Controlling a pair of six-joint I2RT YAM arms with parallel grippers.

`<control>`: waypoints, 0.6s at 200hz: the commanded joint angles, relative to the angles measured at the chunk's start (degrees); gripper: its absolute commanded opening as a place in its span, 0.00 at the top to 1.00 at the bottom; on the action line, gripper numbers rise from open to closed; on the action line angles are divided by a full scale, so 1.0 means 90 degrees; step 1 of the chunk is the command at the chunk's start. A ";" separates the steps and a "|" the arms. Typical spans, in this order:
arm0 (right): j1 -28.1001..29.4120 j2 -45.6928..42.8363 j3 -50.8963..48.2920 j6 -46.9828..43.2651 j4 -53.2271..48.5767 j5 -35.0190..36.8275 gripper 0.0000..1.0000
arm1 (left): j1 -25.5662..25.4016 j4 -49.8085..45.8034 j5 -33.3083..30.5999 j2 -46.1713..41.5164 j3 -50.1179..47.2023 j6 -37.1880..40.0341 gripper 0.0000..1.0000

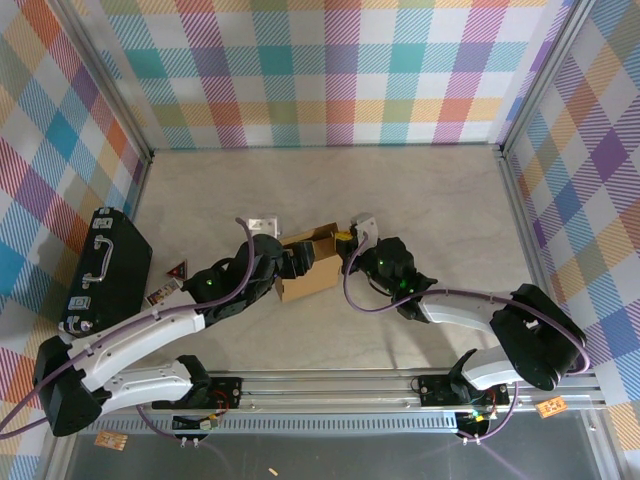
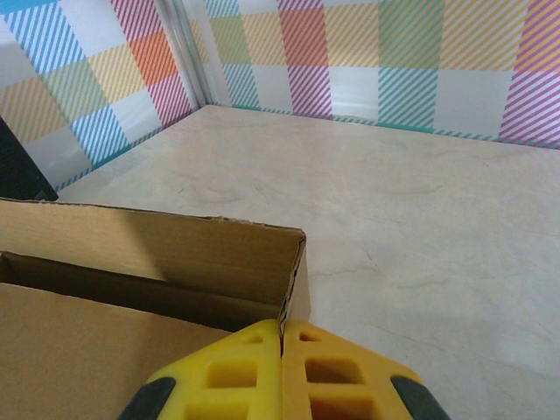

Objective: Fold the paper box

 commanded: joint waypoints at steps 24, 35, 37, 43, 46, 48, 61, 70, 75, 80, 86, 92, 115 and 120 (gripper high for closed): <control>0.0198 0.0045 -0.0066 -0.0199 0.0420 -0.0477 0.98 | 0.0270 -0.0019 0.0733 -0.0564 -0.0034 -0.0153 0.12; 0.0198 0.0053 -0.0078 -0.0210 0.0421 -0.0467 0.98 | 0.0366 -0.0378 0.0768 -0.0687 0.0023 -0.0191 0.12; 0.0198 0.0057 -0.0077 -0.0222 0.0422 -0.0467 0.98 | 0.0380 -0.0409 0.0769 -0.0701 0.0027 -0.0204 0.12; 0.0198 0.0056 -0.0088 -0.0236 0.0431 -0.0455 0.98 | 0.0443 -0.0503 0.0769 -0.0794 0.0040 -0.0235 0.12; 0.0198 0.0054 -0.0089 -0.0247 0.0435 -0.0457 0.98 | 0.0471 -0.0548 0.0761 -0.0837 0.0045 -0.0254 0.12; 0.0198 0.0053 -0.0095 -0.0248 0.0435 -0.0457 0.98 | 0.0486 -0.0583 0.0750 -0.0868 0.0047 -0.0269 0.12; 0.0196 0.0056 -0.0098 -0.0262 0.0444 -0.0456 0.97 | 0.0616 -0.0650 0.0741 -0.1071 0.0003 -0.0326 0.12; 0.0198 0.0065 -0.0097 -0.0263 0.0446 -0.0466 0.97 | 0.0690 -0.0627 0.0762 -0.1183 -0.0065 -0.0334 0.12; 0.0196 0.0065 -0.0092 -0.0263 0.0445 -0.0473 0.97 | 0.0729 -0.0622 0.0769 -0.1229 -0.0104 -0.0340 0.12; 0.0201 0.0080 -0.0093 -0.0274 0.0436 -0.0484 0.97 | 0.0762 -0.0621 0.0793 -0.1259 -0.0138 -0.0360 0.12; 0.0198 0.0093 -0.0088 -0.0253 0.0445 -0.0492 0.97 | 0.0804 -0.0621 0.0815 -0.1286 -0.0172 -0.0386 0.12; 0.0198 0.0108 -0.0088 -0.0244 0.0445 -0.0497 0.97 | 0.0844 -0.0630 0.0864 -0.1282 -0.0210 -0.0411 0.12; 0.0205 0.0121 -0.0060 -0.0199 0.0407 -0.0503 0.97 | 0.0931 -0.0642 0.0963 -0.1233 -0.0292 -0.0504 0.12; 0.0208 0.0128 -0.0049 -0.0197 0.0385 -0.0505 0.97 | 0.0950 -0.0675 0.0932 -0.1235 -0.0306 -0.0503 0.12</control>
